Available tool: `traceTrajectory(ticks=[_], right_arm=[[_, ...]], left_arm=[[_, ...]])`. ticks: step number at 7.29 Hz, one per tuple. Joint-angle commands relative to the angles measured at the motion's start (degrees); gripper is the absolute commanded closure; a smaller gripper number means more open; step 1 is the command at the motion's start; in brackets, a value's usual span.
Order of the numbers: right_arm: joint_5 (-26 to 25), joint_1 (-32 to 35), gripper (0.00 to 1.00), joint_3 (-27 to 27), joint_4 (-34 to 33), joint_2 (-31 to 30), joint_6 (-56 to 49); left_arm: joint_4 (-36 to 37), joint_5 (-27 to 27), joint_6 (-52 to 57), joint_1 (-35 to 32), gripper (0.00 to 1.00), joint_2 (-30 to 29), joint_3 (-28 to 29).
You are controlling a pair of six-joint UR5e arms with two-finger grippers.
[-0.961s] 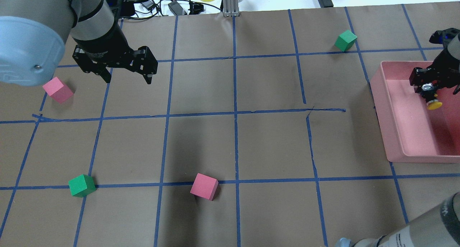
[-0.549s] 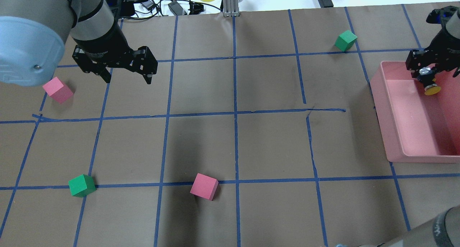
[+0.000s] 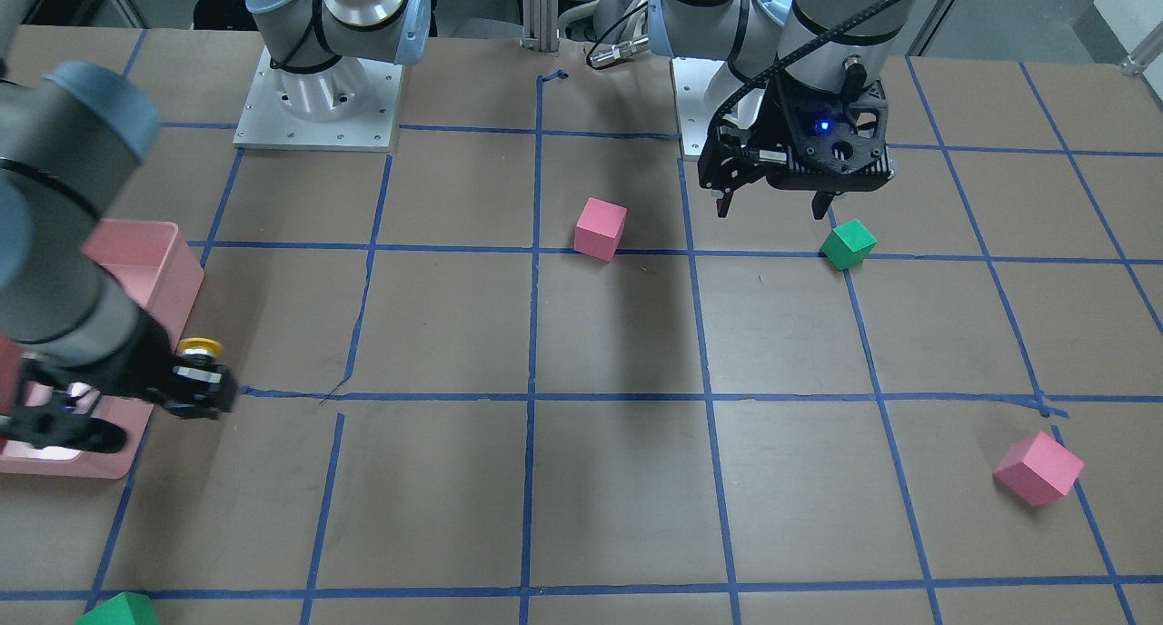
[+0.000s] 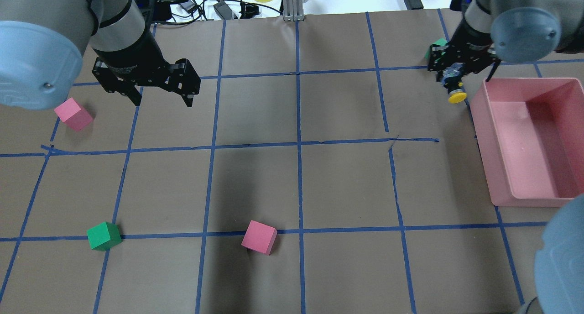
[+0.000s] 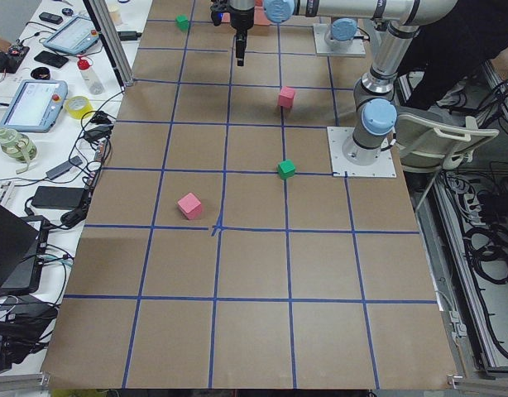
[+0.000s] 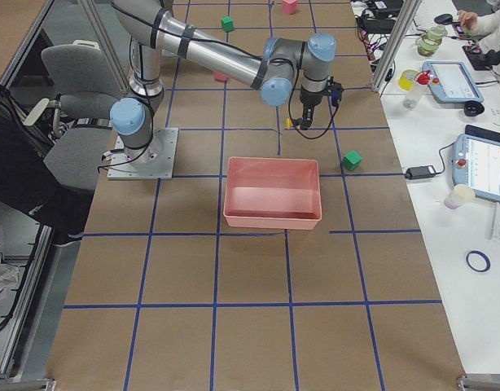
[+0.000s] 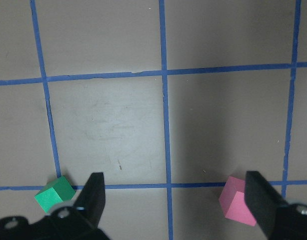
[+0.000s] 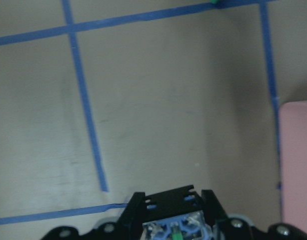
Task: Align button upright
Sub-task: 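Carry the button switch out of the tray to the table center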
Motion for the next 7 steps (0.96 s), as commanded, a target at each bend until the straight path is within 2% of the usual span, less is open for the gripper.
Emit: traceTrajectory(ticks=[1,2,3,5,7], right_arm=[[2.17,12.14,1.00,0.03,-6.85,5.60,12.47],[1.22,15.94,1.00,-0.41,-11.24,8.24,16.99],[1.03,17.03,1.00,-1.20,-12.59,9.92,17.73],[1.03,21.05,1.00,-4.09,-13.04,13.08,22.91],[1.03,25.37,1.00,-9.88,-13.13,18.44,30.19]], left_arm=[[0.00,0.01,-0.01,0.00,0.00,0.00,0.00],[-0.09,0.01,0.08,0.09,0.00,0.00,0.00],[0.00,0.01,-0.01,0.00,0.00,0.00,0.00],[-0.09,0.01,0.08,0.00,0.00,0.00,0.00],[0.00,0.01,0.08,0.00,0.00,0.00,0.00]])
